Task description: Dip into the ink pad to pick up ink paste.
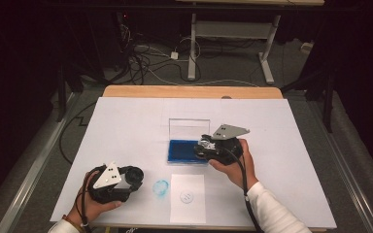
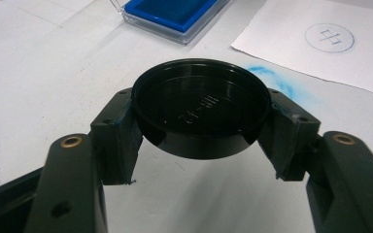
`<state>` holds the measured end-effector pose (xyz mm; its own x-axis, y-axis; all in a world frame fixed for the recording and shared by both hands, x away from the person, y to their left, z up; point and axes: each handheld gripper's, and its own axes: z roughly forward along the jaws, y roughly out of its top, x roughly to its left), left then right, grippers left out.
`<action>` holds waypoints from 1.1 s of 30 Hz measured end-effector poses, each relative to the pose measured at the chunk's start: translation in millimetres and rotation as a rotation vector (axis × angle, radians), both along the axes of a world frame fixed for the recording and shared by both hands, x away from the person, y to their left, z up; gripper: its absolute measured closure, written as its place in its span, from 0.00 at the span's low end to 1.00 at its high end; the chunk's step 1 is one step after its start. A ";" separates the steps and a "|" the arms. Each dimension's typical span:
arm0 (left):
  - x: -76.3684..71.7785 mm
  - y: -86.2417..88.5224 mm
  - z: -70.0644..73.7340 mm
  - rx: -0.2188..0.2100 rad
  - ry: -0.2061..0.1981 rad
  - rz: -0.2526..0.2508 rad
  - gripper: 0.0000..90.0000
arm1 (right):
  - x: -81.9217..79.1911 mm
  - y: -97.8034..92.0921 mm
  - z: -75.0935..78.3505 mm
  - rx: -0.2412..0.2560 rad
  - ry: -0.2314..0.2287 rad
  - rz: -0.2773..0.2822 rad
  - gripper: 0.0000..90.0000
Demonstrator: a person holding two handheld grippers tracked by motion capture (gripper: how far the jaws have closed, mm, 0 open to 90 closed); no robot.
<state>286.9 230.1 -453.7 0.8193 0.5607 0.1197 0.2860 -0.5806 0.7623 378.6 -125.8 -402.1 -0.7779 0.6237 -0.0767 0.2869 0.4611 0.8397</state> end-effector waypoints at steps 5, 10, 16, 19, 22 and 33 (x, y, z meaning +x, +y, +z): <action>-1.1 0.6 0.7 0.003 -0.003 -0.003 0.41 | 10.3 19.3 -4.1 -0.015 0.022 0.017 0.64; -0.8 0.4 1.2 -0.003 -0.006 -0.003 0.41 | 21.4 34.3 -8.7 -0.013 0.043 0.015 0.64; 0.1 0.5 1.8 -0.004 -0.009 -0.004 0.41 | 32.3 48.3 -18.5 -0.023 0.071 0.002 0.64; 0.6 0.4 2.1 -0.007 -0.009 -0.005 0.41 | 35.2 55.7 -22.4 -0.020 0.077 0.001 0.64; 0.6 -0.2 1.9 -0.004 -0.009 -0.009 0.41 | 37.9 61.7 -25.7 -0.032 0.084 0.002 0.64; 1.1 0.9 2.5 -0.004 -0.009 -0.009 0.41 | 44.3 72.1 -35.3 -0.033 0.105 -0.014 0.64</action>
<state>288.0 231.0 -451.3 0.8235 0.5534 0.1244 0.2739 -0.5800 0.7672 422.9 -53.8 -437.4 -0.7740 0.6330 -0.0160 0.3792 0.4837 0.7888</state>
